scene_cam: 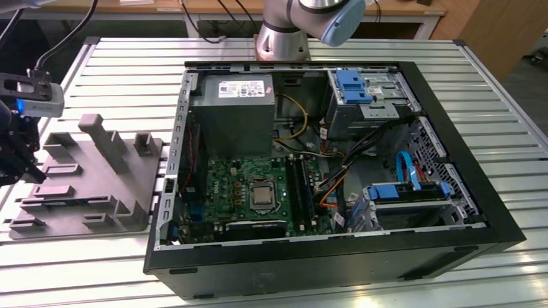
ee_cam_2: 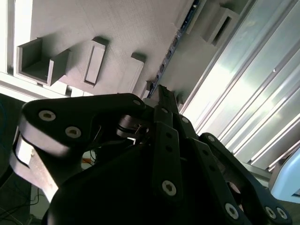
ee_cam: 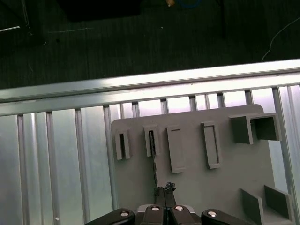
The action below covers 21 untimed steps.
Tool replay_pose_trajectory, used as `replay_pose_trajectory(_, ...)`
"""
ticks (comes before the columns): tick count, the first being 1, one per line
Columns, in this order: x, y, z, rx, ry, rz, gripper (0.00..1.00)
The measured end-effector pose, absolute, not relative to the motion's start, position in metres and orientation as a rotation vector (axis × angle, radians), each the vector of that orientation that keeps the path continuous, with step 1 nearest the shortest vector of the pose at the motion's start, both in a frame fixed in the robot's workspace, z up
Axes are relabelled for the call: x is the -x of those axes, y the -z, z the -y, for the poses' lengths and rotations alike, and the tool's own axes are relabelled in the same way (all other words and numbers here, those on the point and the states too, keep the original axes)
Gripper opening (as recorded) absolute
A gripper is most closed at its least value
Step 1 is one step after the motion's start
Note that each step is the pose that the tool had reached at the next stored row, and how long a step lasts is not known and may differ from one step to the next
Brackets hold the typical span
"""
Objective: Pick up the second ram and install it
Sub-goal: 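Pick up the second ram and move it above second insertion slot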
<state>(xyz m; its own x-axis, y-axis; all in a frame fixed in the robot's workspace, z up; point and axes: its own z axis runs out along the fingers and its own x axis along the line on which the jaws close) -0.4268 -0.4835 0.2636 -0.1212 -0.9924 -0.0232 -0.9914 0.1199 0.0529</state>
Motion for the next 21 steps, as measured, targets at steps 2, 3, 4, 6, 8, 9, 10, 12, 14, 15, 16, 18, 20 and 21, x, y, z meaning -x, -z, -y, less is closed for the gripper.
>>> replay_pose_trajectory(2,0.425,-0.262,0.483,-2.073,0.086,2.335,0.10)
replay_pose_trajectory(3,0.425,-0.262,0.483,-2.075,0.086,2.334,0.10)
replay_pose_trajectory(4,0.424,-0.261,0.483,-2.077,0.086,2.332,0.10)
replay_pose_trajectory(6,0.423,-0.259,0.483,-2.082,0.086,2.327,0.10)
replay_pose_trajectory(8,0.423,-0.256,0.483,-2.090,0.086,2.319,0.10)
replay_pose_trajectory(9,0.423,-0.255,0.483,-2.095,0.086,2.315,0.10)
replay_pose_trajectory(10,0.422,-0.254,0.483,-2.100,0.086,2.310,0.10)
replay_pose_trajectory(12,0.422,-0.251,0.483,-2.110,0.085,2.301,0.10)
replay_pose_trajectory(14,0.422,-0.248,0.483,-2.118,0.085,2.293,0.10)
replay_pose_trajectory(15,0.422,-0.246,0.483,-2.121,0.085,2.290,0.10)
replay_pose_trajectory(16,0.422,-0.245,0.483,-2.123,0.084,2.288,0.10)
replay_pose_trajectory(18,0.422,-0.242,0.484,-2.126,0.084,2.284,0.10)
replay_pose_trajectory(20,0.422,-0.240,0.483,-2.128,0.083,2.282,0.10)
replay_pose_trajectory(21,0.422,-0.239,0.483,-2.129,0.083,2.281,0.10)
